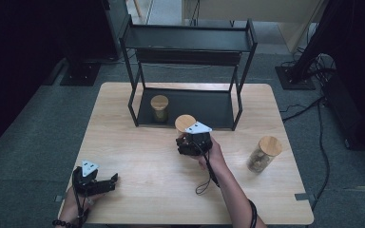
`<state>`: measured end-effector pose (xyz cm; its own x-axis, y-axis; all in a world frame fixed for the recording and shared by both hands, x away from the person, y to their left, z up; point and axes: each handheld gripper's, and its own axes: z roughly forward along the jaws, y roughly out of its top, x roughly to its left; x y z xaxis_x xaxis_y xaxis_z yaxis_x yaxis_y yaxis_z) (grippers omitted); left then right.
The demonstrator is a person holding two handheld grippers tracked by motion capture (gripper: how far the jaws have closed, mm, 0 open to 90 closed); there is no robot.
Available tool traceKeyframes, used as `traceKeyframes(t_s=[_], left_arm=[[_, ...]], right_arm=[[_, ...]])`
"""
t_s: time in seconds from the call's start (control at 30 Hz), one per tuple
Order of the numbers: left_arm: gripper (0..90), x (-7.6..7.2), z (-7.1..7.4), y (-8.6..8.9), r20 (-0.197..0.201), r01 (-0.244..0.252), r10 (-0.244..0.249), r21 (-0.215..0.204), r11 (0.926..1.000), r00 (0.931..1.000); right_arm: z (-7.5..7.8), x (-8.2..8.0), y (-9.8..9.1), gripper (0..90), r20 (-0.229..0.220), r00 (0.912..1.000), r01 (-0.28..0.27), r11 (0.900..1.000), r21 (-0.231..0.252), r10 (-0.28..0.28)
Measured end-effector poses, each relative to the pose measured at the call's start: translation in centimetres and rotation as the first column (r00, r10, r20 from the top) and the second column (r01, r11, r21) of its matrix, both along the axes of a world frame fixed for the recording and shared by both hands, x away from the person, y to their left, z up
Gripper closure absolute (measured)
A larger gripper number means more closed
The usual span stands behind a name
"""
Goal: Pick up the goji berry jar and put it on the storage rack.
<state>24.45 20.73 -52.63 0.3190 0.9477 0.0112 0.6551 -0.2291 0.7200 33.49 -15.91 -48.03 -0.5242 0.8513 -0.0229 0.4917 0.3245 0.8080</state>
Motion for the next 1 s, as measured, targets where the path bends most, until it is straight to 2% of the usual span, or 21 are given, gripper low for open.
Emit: traceKeyframes(t_s=[0.2,1.0], left_arm=[[1.2,0.0,0.0,0.0,0.0,0.001,-0.001,0.0,1.0,1.0],[1.2,0.0,0.0,0.0,0.0,0.001,-0.001,0.0,1.0,1.0]], right_arm=[[0.3,0.3,0.0,24.7,-0.002,1.0,-0.002,0.9998,0.018,0.002],[2.1,1.8,0.0,24.7,0.011,0.9999,0.007,0.9998,0.016,-0.007]])
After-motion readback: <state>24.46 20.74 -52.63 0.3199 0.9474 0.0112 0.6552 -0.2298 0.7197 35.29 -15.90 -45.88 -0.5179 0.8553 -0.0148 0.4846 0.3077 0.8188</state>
